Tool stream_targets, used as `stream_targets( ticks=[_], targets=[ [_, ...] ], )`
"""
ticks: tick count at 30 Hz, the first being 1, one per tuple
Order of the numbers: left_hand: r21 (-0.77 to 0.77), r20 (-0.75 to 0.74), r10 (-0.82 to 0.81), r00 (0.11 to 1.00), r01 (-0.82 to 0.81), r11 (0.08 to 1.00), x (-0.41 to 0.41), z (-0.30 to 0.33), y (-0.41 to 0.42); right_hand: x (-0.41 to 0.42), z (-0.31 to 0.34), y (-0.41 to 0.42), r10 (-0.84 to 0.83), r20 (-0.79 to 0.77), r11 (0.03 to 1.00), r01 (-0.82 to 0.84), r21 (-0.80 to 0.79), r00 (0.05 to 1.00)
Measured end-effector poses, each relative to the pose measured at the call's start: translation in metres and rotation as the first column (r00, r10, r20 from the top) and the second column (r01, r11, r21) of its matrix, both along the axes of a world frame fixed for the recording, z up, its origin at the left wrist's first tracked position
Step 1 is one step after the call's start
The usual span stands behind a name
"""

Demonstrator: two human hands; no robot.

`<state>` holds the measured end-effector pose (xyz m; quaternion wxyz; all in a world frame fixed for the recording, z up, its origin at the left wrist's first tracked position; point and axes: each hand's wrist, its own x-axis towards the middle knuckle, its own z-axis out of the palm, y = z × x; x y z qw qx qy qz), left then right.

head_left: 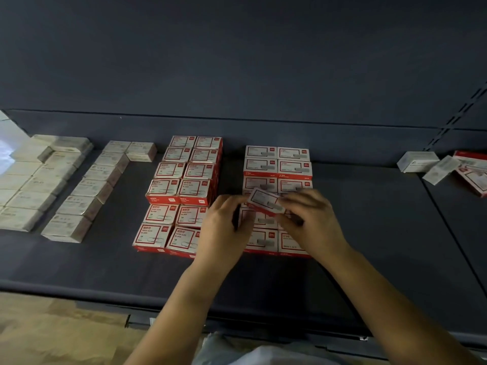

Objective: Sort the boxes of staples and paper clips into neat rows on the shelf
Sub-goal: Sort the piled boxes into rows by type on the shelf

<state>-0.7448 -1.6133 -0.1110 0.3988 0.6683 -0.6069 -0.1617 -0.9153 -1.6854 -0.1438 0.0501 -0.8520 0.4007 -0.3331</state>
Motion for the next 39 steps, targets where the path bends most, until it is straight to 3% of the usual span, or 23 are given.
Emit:
stream_targets(
  ticks=[2,4,10,17,26,34,39],
  targets=[
    [0.057,0.116,-0.043,0.992,0.036,0.998,-0.003,-0.005,0.0,0.006,0.0,-0.008,-0.037,-0.037,0.997,0.034,-0.062,0.999],
    [0.105,0.14,-0.077,0.987,0.063,0.993,-0.005,-0.01,0.001,0.012,0.003,-0.018,-0.063,-0.062,0.994,0.057,-0.096,0.996],
    [0.103,0.123,-0.075,0.99,0.062,0.993,-0.003,-0.011,0.001,0.019,-0.003,-0.043,-0.059,-0.007,0.989,0.057,-0.136,0.998],
    [0.087,0.003,-0.068,0.998,0.067,0.994,-0.005,-0.018,0.007,0.018,-0.002,-0.043,-0.006,0.006,0.99,0.006,-0.139,1.0],
    [0.108,0.042,-0.062,0.997,0.057,0.992,-0.006,-0.014,0.005,0.021,0.011,-0.043,0.022,-0.083,0.999,-0.026,-0.047,0.996],
    [-0.026,0.319,-0.126,0.939,0.141,0.99,-0.039,-0.004,-0.012,-0.026,-0.001,-0.008,-0.023,0.038,0.998,0.026,-0.058,0.999],
    [0.002,0.443,-0.2,0.874,0.222,0.975,-0.076,-0.019,-0.031,-0.09,-0.008,0.005,-0.169,0.081,0.985,0.17,-0.011,0.982]
  ],
)
